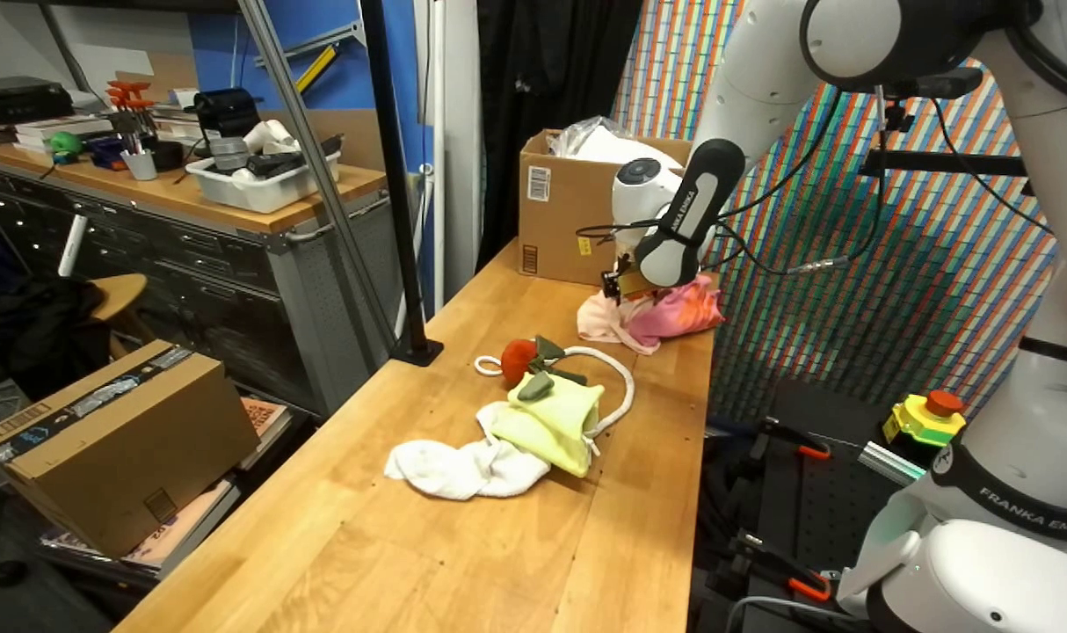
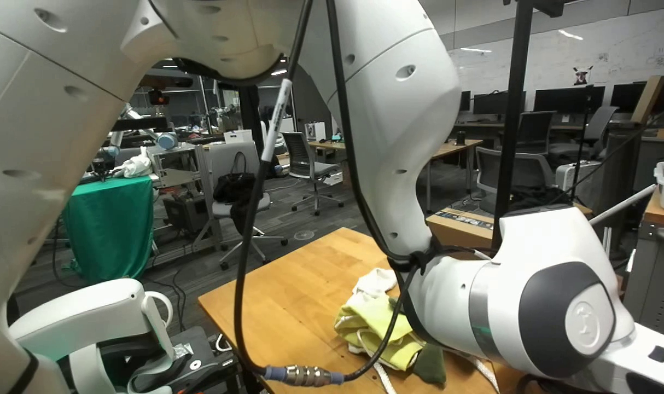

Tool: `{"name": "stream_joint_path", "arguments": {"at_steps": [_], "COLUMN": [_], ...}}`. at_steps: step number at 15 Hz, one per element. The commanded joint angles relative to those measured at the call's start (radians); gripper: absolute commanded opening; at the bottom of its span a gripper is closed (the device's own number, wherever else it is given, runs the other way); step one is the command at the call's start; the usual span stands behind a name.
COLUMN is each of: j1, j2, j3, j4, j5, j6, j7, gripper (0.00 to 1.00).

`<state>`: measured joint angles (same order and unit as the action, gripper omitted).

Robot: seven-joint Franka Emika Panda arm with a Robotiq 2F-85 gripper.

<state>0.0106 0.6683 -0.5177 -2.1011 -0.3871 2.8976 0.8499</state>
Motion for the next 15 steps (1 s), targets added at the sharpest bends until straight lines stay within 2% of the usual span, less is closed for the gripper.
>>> {"name": "stream_joint_path", "arguments": {"at_steps": [1, 7, 8, 10, 12, 15], "j1": [0.033, 0.047, 0.051, 0.072, 0.123, 0.251], "j2": [0.037, 0.038, 0.030, 0.001, -0.029, -0.065], "j3": [-0.031, -0.041, -0.041, -0.046, -0.075, -0.167], "j4": [0.018, 0.006, -0.001, -0.027, -0.056, -0.101], "j5": [0.065, 0.123, 0.132, 0.140, 0.129, 0.129], "j6": [0.036, 0.063, 0.071, 0.088, 0.117, 0.205], "j7": [-0.057, -0.109, -0.122, -0.150, -0.171, -0.190], "gripper": [0.54, 0.09, 0.05, 0.03, 0.07, 0.07]}}
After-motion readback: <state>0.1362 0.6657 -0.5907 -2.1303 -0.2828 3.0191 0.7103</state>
